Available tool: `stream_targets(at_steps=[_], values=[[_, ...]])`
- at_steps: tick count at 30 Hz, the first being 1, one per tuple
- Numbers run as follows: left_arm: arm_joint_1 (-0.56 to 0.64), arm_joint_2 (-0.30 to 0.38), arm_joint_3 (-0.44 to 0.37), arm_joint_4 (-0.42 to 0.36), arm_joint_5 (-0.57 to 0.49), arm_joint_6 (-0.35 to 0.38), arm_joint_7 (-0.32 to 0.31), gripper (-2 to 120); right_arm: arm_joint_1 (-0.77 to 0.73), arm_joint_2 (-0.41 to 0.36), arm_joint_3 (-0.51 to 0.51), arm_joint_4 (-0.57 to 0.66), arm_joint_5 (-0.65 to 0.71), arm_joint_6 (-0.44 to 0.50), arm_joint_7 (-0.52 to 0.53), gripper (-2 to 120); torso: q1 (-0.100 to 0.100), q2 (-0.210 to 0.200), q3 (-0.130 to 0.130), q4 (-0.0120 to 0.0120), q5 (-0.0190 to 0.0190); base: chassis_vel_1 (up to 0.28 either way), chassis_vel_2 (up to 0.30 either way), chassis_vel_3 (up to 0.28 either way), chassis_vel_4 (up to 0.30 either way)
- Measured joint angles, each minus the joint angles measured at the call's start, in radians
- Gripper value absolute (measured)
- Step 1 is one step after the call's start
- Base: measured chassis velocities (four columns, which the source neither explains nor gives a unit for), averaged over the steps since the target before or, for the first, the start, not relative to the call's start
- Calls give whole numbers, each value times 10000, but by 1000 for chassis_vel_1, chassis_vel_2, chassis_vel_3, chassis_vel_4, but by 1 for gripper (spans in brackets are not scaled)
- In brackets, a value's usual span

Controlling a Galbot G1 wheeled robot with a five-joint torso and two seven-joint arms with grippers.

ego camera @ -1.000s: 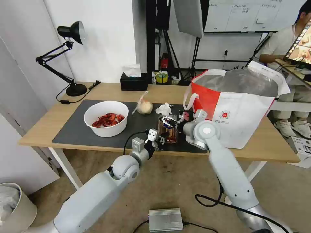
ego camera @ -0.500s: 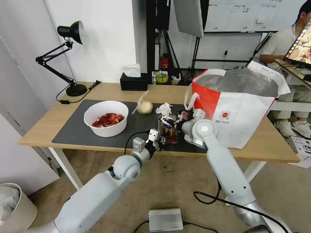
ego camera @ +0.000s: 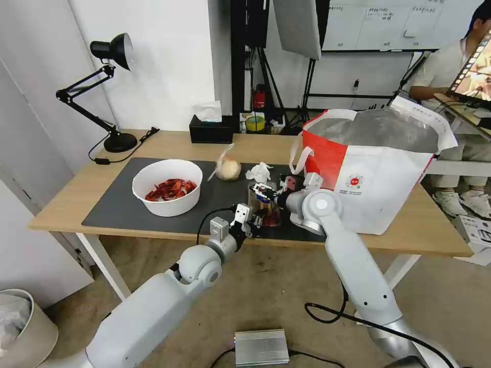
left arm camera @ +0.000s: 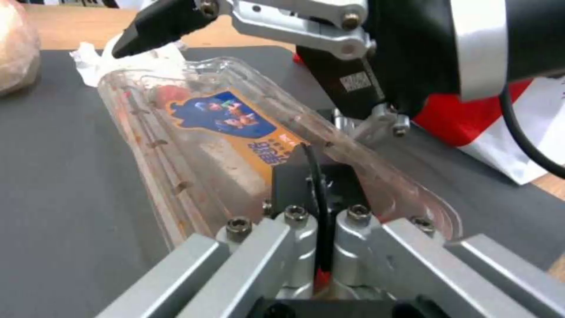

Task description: Pick up the trash from the table and place it into the takeout bag.

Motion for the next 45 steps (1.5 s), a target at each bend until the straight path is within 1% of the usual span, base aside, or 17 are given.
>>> stream_targets(at_steps=[6,17,19,20,22,23,24,27,28,30,31,34,37,39,40,42,45], values=[[3,-33,-3,7,0,-12,2,0,-136,-100,18,42,-87,-8,-432,100,0,0,0,-1,1,0,0,0,0],[1,-93,25,24,9,-21,2,0,-195,-120,2,126,-176,-26,-513,100,0,0,0,2,1,0,0,0,0],[13,-93,26,31,12,-30,2,0,-203,-118,-14,118,-261,-28,-544,97,0,0,0,1,1,0,0,0,0],[38,-99,25,25,16,-35,0,0,-223,-135,-32,146,-355,-30,-546,89,-1,1,-1,-1,0,0,0,0,0],[44,-104,25,14,18,-36,0,0,-231,-145,-34,156,-368,-31,-544,88,-1,0,0,-2,-1,0,0,0,0],[49,-110,26,1,21,-38,-1,0,-239,-163,-36,160,-376,-30,-539,81,0,0,0,-1,1,0,0,0,0],[49,-110,26,1,21,-38,-1,0,-239,-163,-36,160,-376,-30,-539,81,0,0,0,-1,1,0,0,0,0],[49,-110,26,-3,22,-44,-1,0,-262,-174,-39,143,-411,-31,-523,65,0,-2,2,3,1,0,0,0,0],[49,-110,26,-3,22,-44,-1,0,-262,-174,-39,143,-411,-31,-523,65,0,-2,2,3,1,0,0,0,0],[48,-110,26,-6,22,-49,-1,0,-287,-172,-42,139,-431,-31,-518,56,0,-3,2,3,2,0,0,0,0],[48,-110,26,-6,22,-49,-1,0,-287,-172,-42,139,-431,-31,-518,56,0,-3,2,3,2,0,0,0,0],[35,-140,32,-31,19,-50,-1,0,-307,-174,-69,138,-445,-34,-503,39,2,-3,3,5,3,0,0,0,0],[18,-141,34,-31,18,-50,-6,0,-301,-188,-72,136,-445,-35,-494,34,2,-3,3,5,2,0,0,0,0],[7,-138,24,-32,1,-55,-6,0,-274,-207,-71,142,-443,-37,-481,22,2,-3,3,4,2,0,0,0,0],[7,-138,24,-32,1,-55,-6,0,-274,-207,-71,142,-443,-37,-481,22,2,-3,3,4,2,0,0,0,0],[26,-124,-18,-36,-17,-122,-7,0,-265,-222,-60,154,-441,-36,-477,11,2,-3,2,2,2,0,0,0,0],[78,-81,-50,-79,-42,-211,-8,0,-260,-224,-58,156,-437,-35,-479,2,2,-3,2,3,2,0,0,0,0]])
